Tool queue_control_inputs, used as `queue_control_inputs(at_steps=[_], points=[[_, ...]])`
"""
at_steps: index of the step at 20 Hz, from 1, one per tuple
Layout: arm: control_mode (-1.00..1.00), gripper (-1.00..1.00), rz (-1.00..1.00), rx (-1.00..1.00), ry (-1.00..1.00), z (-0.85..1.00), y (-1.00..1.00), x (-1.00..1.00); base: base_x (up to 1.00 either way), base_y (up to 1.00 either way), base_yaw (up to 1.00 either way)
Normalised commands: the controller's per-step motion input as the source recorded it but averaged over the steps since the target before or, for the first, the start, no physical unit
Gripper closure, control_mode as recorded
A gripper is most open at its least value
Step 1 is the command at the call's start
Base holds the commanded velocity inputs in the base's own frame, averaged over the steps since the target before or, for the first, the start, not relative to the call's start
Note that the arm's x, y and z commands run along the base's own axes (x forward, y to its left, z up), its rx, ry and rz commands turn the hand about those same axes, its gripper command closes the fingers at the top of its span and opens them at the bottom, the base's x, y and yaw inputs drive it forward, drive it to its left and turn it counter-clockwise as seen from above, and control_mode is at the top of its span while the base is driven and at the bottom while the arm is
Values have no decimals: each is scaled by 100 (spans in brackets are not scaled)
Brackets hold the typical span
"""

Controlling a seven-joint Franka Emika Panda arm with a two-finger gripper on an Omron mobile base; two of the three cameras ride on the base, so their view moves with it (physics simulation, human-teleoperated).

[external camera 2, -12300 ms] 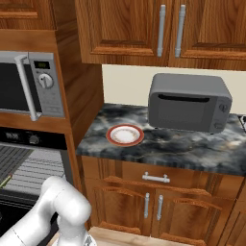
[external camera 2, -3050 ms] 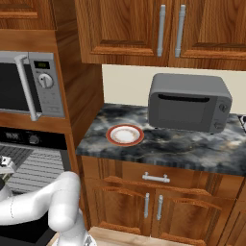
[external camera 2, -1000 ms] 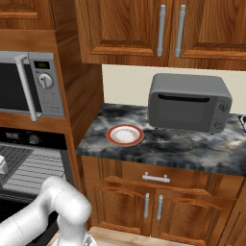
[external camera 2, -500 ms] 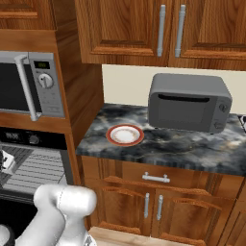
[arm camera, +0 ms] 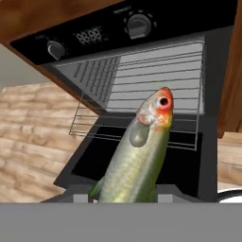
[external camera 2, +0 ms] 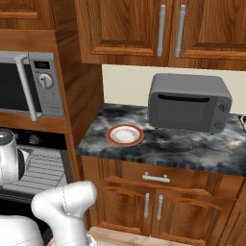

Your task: Take the fish from the oven and place it on the plate on the counter.

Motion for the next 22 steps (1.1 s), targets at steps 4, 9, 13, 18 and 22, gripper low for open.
queue_control_inputs(at_steps=[4, 9, 13, 18, 22], points=[[-100, 100, -3, 5, -19, 94, -100, -48, 0, 0, 0], [-100, 100, -8, 3, -23, 88, -100, -18, 0, 0, 0], [-100, 100, -12, 2, -16, 70, -100, 0, 0, 0, 0], [-100, 100, -10, 0, -4, 7, -100, -5, 0, 0, 0], [-100, 100, -4, -8, 1, -3, -100, 8, 0, 0, 0]])
